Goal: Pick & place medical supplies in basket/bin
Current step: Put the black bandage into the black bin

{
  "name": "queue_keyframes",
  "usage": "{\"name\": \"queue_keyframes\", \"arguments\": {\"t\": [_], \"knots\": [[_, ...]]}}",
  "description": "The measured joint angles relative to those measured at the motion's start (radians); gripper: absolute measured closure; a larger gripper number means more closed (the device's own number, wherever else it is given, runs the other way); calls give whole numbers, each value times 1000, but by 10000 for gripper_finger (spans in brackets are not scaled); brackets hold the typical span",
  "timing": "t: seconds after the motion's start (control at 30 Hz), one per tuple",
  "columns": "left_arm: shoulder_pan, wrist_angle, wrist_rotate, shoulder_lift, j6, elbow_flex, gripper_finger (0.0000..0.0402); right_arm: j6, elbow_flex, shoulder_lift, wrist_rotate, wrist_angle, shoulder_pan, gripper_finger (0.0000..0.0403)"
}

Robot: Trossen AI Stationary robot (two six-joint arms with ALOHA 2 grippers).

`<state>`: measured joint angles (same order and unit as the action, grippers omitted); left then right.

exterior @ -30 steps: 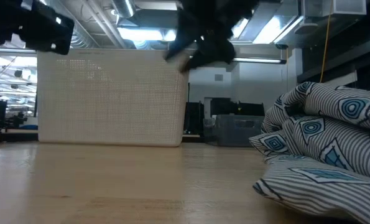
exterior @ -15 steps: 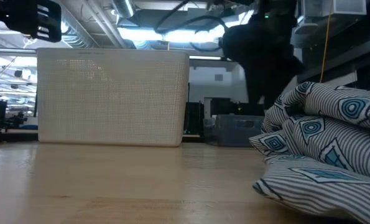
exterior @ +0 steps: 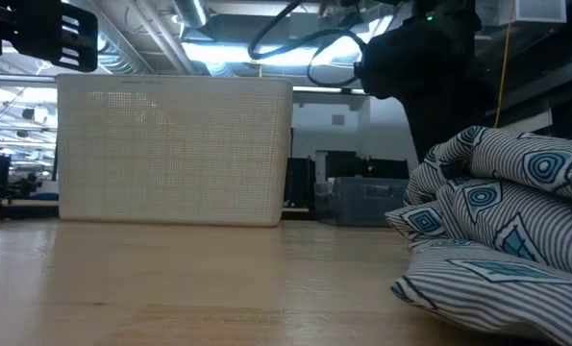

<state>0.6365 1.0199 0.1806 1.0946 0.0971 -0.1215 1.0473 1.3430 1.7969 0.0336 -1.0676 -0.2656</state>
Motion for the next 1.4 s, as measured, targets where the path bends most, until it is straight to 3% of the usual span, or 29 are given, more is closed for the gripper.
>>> {"name": "queue_keyframes", "arguments": {"t": [0.5, 1.0, 1.17, 1.4], "knots": [[6, -7, -18, 0, -31, 0, 215, 36, -69, 1, 3, 51, -21, 192], [6, -30, -19, 1, -34, 0, 215, 53, -168, 1, -16, 154, -21, 207], [6, -30, -18, 1, -38, 0, 215, 52, -171, 1, 7, 180, -21, 241], [6, -30, -18, 1, -49, 0, 215, 52, -171, 1, 38, 194, -19, 322]]}}
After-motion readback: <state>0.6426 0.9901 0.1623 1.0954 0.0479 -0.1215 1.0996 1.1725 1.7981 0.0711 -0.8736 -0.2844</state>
